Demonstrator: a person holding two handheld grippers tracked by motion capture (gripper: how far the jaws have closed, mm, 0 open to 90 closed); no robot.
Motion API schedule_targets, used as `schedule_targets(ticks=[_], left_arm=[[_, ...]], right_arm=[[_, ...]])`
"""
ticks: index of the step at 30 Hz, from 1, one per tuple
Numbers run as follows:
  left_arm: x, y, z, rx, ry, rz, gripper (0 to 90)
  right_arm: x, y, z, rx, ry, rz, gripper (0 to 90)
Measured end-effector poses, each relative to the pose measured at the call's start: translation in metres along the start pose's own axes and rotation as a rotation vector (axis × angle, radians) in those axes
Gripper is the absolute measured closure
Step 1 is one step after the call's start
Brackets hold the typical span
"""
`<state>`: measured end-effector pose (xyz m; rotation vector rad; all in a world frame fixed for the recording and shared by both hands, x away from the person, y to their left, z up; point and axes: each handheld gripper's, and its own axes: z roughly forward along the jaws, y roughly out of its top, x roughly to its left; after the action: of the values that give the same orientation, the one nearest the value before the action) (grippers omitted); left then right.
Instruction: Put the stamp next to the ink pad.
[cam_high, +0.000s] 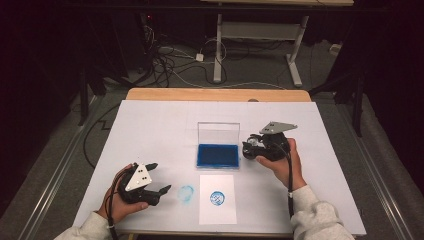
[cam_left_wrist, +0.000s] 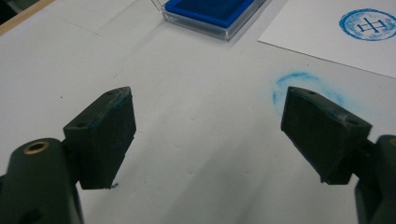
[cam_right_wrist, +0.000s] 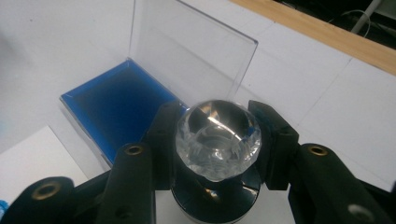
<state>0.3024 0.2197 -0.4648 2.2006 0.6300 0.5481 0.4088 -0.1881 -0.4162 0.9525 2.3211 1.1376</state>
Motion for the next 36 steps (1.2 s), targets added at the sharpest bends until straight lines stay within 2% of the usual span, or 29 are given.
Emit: schedule_targets(ticks=[10,36], left_arm=[[0.000,0.000,0.000,0.004,-0.005,0.003,17.4],[-0.001,0.001,0.004,0.022,-0.017,0.012,17.5]], right_arm=[[-0.003,-0.008,0.009,0.028,0.006,0.019,56.5],[-0.005,-0.020,0.018,0.060,0.020,0.057,56.1]])
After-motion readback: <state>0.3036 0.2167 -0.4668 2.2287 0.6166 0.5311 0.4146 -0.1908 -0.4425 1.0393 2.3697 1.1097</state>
